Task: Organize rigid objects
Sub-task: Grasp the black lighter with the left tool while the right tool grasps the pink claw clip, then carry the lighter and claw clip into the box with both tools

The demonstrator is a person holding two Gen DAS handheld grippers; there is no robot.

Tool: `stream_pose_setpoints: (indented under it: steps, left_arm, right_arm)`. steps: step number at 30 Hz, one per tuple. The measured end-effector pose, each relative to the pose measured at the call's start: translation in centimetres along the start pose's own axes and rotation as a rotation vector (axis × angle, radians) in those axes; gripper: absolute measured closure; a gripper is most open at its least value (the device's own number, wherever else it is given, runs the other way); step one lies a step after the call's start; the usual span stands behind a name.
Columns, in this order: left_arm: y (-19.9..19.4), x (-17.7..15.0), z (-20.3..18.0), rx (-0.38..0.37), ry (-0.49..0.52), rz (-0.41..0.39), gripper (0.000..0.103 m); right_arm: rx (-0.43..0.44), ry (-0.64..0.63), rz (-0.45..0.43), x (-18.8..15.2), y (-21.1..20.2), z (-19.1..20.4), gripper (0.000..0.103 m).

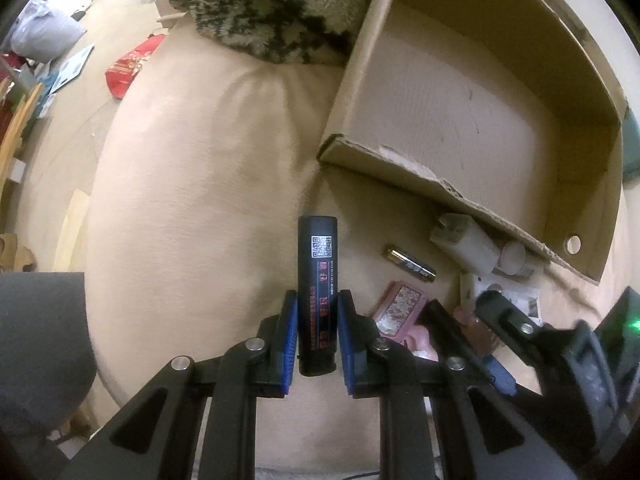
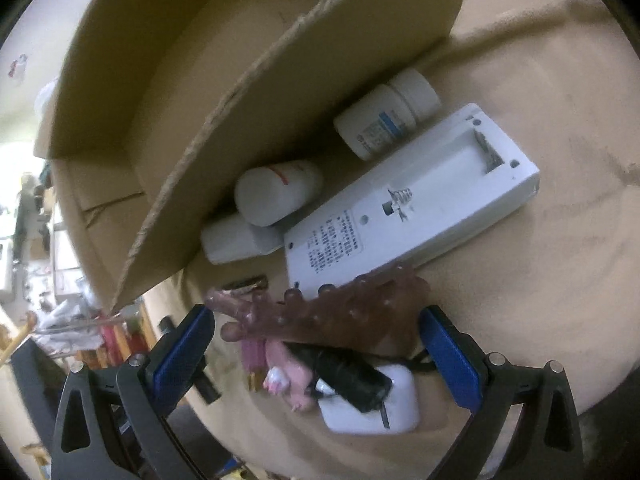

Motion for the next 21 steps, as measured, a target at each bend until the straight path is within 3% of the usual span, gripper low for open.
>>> stream_pose_setpoints:
  steps: [4, 8, 15, 21]
  left_arm:
    - [-0.7, -0.7, 0.9, -0.003, -0.007, 0.009, 0.086]
    - [0.0, -0.3, 0.4, 0.007, -0.003, 0.014, 0.086]
    - [0.2, -0.2, 0.3, 0.013, -0.005, 0.002, 0.086]
    - [-1.1, -0.2, 0.4, 0.026, 0.005, -0.032, 0.086]
  right_arm:
    - [-0.048, -0.021, -0.066, 0.0, 0.6, 0.5, 0.000]
    - [-0.161, -0.166, -0.116, -1.0, 1.5, 1.9, 0.004]
    - [-0.141, -0.315, -0.176, -2.1, 0.0, 3.7, 0.005]
    - [-0.055, -0.415, -0.257, -3.4, -4.4, 6.9, 0.005]
Point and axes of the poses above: each gripper's, at about its wrist camera, not at the fingertips, and y roughly the way its jaws point, z to its left, x to its top, the point moved 9 cm from there along y, roughly the way its jaws point, and after that the axes turned 7 degrees about y, right-handed, at the moved point
